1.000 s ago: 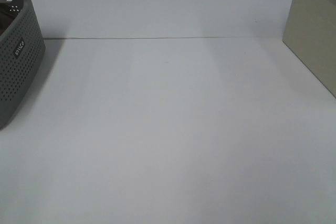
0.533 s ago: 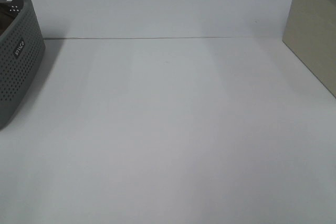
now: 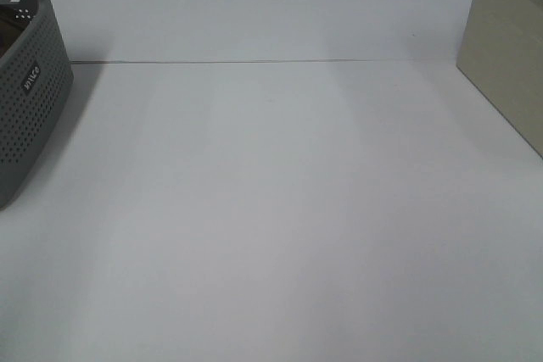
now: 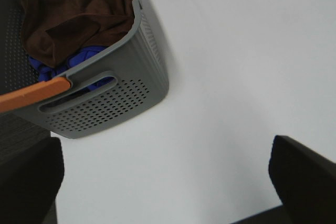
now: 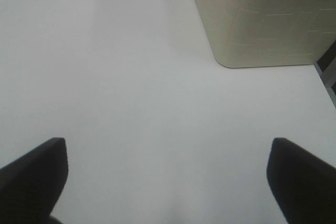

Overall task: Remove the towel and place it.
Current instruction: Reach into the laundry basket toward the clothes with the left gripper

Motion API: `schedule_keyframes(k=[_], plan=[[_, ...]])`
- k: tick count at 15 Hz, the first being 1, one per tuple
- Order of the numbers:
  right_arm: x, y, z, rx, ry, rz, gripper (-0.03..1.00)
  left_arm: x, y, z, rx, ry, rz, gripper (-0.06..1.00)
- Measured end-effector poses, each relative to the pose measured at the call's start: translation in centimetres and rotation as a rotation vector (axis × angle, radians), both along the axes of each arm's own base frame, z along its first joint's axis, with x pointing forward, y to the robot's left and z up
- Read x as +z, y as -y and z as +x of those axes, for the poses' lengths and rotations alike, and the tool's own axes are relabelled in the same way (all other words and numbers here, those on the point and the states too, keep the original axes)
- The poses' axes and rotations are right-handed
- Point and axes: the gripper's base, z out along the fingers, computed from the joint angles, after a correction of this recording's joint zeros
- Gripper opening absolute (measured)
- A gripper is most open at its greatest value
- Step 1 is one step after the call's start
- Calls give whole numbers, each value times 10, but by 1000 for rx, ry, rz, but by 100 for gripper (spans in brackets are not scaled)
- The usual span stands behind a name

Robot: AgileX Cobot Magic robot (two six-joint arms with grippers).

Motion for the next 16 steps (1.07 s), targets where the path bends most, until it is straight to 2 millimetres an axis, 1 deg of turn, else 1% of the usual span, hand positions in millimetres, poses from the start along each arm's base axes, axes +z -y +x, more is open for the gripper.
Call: schedule_keyframes(k=[1,2,4,5,6,7,9,10,11,12,13,14,15,16], plan=[[0,0,0,0,0,0,99,20,-1,22,-40,-64,49,99],[0,0,0,0,0,0,99,29,-1,34,-59,-86,73,99],[0,0,0,0,0,0,99,57,-7,82,-105,-139,189,99],[0,0,0,0,0,0,99,66,-11,109,-114,-170,245,99],[0,0,0,0,0,0,99,71,-15,133,-123,-202,307,99],[0,0,0,0,0,0,99,71,-21,160,-139,-249,395,99],[0,0,0,0,0,0,99,63,-31,207,-173,-345,545,99],[0,0,0,0,0,0,99,55,-35,230,-193,-398,600,99],[0,0,0,0,0,0,99,50,-37,241,-199,-422,627,99],[0,0,0,0,0,0,99,36,-44,270,-210,-475,692,99],[0,0,0,0,0,0,99,32,-48,278,-210,-481,702,99],[0,0,0,0,0,0,99,23,-57,298,-200,-498,706,99],[0,0,0,-1,0,1,99,9,-77,322,-177,-535,703,99],[0,0,0,-1,0,1,99,-1,-90,335,-168,-562,691,99]])
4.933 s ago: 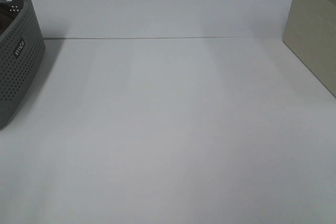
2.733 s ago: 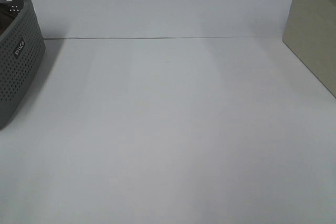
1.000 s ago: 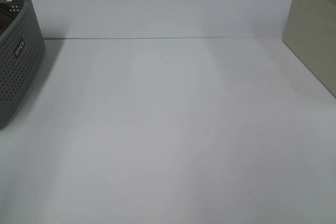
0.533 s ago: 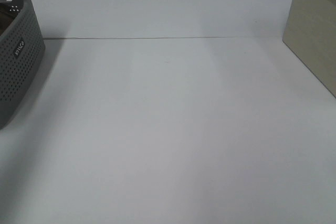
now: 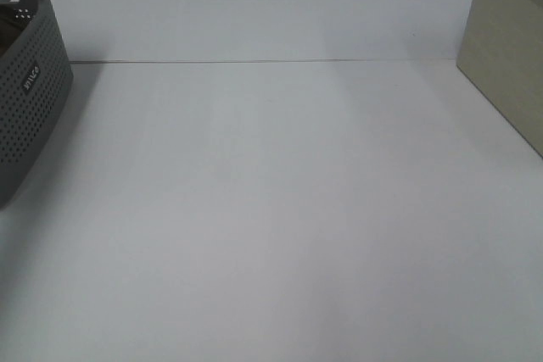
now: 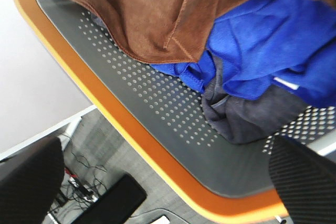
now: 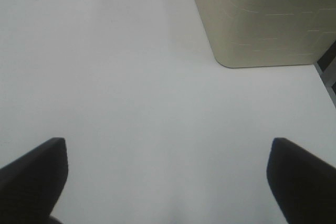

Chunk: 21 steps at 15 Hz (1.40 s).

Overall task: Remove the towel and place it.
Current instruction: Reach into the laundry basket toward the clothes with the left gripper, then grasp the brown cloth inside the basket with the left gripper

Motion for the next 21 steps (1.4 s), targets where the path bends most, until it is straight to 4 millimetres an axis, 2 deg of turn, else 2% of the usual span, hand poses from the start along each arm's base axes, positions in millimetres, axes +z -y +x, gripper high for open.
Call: schedule_keyframes(k=[2,3,4,6,7,8,11,15,17,18,21], plan=[[0,0,0,0,0,0,99,-22,-17,20,14,-45,-17,99],[0,0,0,0,0,0,99,-45,-30,37,16,-84,-37,99],[0,0,0,0,0,0,99,-53,-34,42,16,-94,-39,99],[0,0,0,1,0,2,99,-83,-46,61,17,-122,-49,99],[0,0,0,0,0,3,99,-112,-50,78,-10,-151,-59,99],[0,0,0,-1,0,5,99,-125,-51,85,-18,-158,-73,99],[0,0,0,-1,0,5,99,-149,-51,103,-29,-138,-119,99],[0,0,0,-2,0,7,99,-166,-49,109,-46,-151,-149,98],[0,0,0,-2,0,7,99,-167,-49,109,-45,-155,-150,91],[0,0,0,-3,0,8,99,-168,-49,108,-42,-163,-154,81],[0,0,0,-3,0,8,99,-167,-49,107,-1,-162,-174,32]])
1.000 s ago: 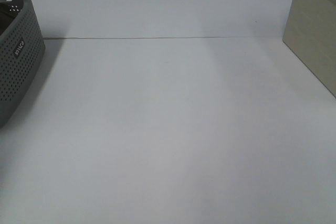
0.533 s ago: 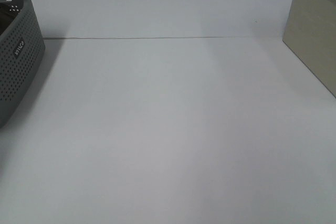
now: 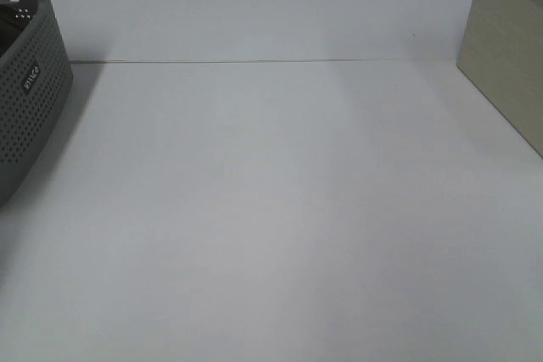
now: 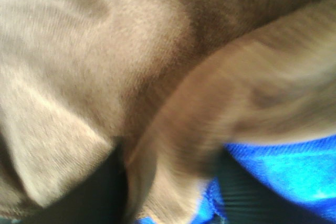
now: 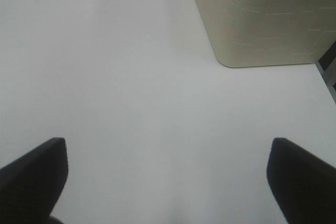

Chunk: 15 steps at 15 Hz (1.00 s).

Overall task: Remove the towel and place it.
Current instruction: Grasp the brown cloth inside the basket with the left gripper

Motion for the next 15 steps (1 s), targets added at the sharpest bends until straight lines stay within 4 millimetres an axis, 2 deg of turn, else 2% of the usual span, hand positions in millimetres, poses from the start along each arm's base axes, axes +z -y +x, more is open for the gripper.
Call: schedule_keyframes(k=[1,2,6,9,11,13,15], plan=[[0,0,0,0,0,0,99,1,0,-1,19,-5,-5,21],[0,0,0,0,0,0,99,2,0,-2,30,-14,-10,15],[0,0,0,0,0,0,99,3,1,-6,50,-51,-20,12],[0,0,0,0,0,0,99,17,3,-15,67,-101,-29,1],[0,0,0,0,0,0,99,42,4,-21,101,-52,-29,1],[0,0,0,0,0,0,99,79,12,-26,164,53,-35,0],[0,0,1,1,-6,-6,99,121,37,-35,146,151,-35,0]])
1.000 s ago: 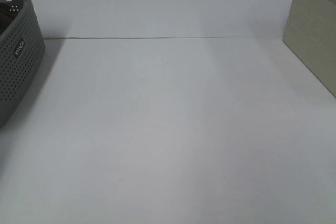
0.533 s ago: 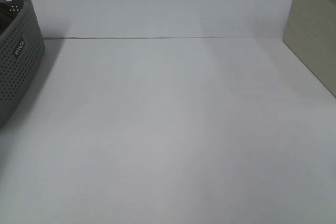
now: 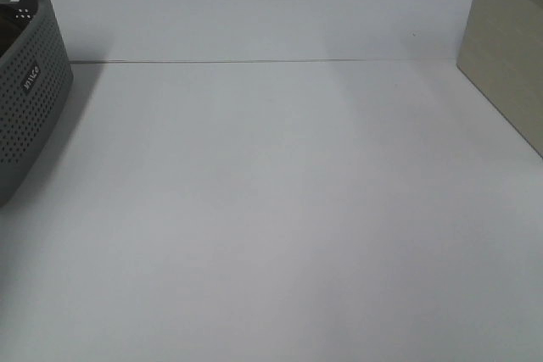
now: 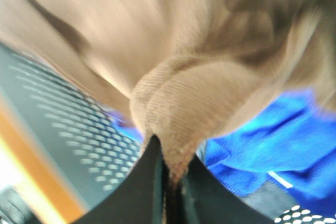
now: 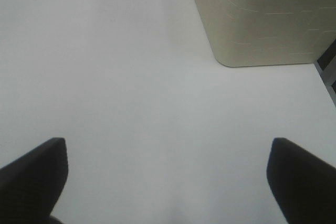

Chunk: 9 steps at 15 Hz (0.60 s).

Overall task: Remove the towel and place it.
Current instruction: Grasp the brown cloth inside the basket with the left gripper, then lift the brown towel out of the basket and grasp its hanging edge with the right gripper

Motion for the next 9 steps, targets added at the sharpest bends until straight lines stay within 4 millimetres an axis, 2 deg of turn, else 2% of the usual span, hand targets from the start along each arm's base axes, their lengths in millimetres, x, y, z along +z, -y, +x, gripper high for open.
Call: schedule_keyframes(k=[3,4,5,9], plan=[[19,-7,16,92,16,-7,99,55,52,-19,-103,128,-1,0],[23,-9,19,117,16,-7,99,64,59,-23,-110,151,-4,0],[36,-20,37,267,-22,-2,99,95,88,-43,-129,240,-37,0],[47,-50,77,619,3,104,99,141,132,-82,-221,365,-76,0]])
